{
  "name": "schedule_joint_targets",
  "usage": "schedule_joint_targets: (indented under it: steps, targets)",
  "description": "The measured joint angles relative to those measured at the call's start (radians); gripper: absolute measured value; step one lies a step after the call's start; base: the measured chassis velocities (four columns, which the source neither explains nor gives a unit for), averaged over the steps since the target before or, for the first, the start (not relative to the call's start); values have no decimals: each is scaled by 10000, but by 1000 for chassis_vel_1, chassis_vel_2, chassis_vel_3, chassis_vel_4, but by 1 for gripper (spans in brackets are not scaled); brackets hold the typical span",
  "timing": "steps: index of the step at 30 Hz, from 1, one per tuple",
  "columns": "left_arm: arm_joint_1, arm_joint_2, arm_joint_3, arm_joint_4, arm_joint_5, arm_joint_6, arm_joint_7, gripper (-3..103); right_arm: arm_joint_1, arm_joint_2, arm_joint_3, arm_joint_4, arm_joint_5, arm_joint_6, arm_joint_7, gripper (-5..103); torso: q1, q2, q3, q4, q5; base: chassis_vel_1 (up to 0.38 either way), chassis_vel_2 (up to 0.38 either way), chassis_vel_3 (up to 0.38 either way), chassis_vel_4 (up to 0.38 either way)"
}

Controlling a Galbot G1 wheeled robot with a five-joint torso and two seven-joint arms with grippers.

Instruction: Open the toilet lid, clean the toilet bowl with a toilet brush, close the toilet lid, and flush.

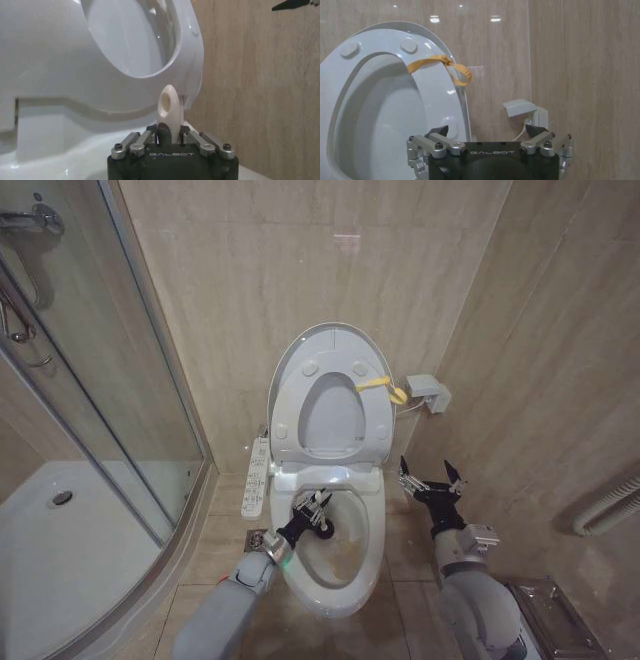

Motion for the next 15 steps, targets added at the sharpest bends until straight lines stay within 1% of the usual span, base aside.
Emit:
schedule_joint_targets:
  steps: [5,12,15]
  targets:
    - [1,-99,-18,-86,162,-67,-72,26,0,0,0,0,0,0,0,100,0,0,0,0,0,0,0,0,0]
    - [-214,-446,-39,887,252,-307,0,26,0,0,0,0,0,0,0,100,0,0,0,1,0,0,0,0,0]
    - [-239,-515,-41,1057,271,-335,26,26,0,0,0,0,0,0,0,100,0,0,0,1,1,0,0,0,0]
